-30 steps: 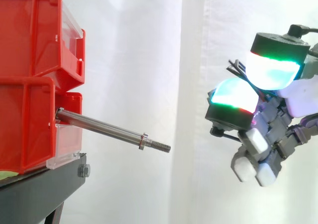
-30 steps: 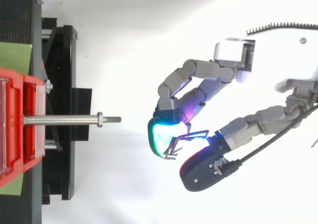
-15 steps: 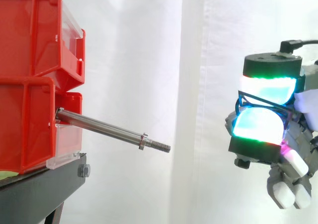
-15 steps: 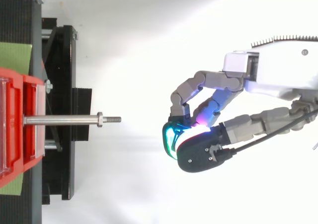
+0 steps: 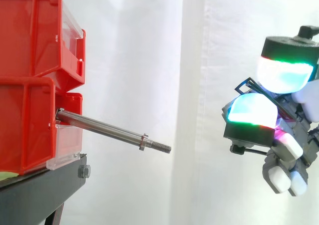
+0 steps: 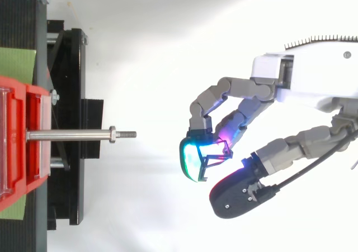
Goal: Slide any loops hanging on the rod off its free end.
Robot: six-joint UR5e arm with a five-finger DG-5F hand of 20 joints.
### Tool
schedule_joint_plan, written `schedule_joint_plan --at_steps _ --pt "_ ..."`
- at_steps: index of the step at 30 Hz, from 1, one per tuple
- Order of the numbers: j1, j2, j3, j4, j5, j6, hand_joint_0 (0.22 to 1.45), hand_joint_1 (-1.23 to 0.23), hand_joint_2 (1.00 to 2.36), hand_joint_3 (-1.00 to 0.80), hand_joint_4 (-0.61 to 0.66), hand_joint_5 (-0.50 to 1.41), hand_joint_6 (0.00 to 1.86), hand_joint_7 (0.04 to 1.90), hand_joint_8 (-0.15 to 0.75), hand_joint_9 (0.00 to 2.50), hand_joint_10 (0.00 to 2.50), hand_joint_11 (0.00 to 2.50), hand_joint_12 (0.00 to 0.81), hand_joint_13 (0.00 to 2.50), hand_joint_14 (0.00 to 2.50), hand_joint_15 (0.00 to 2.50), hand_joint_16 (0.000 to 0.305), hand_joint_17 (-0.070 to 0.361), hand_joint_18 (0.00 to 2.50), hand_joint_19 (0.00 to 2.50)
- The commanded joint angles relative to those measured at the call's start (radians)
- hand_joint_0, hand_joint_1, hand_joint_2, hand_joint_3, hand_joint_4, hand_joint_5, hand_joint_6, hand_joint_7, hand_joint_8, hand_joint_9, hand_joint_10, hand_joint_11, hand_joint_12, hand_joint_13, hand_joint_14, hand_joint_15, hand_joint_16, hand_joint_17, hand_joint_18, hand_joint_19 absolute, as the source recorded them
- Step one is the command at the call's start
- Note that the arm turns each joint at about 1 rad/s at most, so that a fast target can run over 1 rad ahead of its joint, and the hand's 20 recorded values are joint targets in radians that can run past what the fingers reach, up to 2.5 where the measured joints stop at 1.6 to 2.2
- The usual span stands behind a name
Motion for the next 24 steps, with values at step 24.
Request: schedule_joint_plan --at_steps 24 --pt "-0.003 0.0 0.001 -0.047 -0.005 0.001 0.63 -0.82 1.02 -0.3 0.1 -0.17 0.9 0.99 0.258 0.91 0.02 0.59 0.369 0.77 0.02 0.45 0.053 0.119 0.68 0.5"
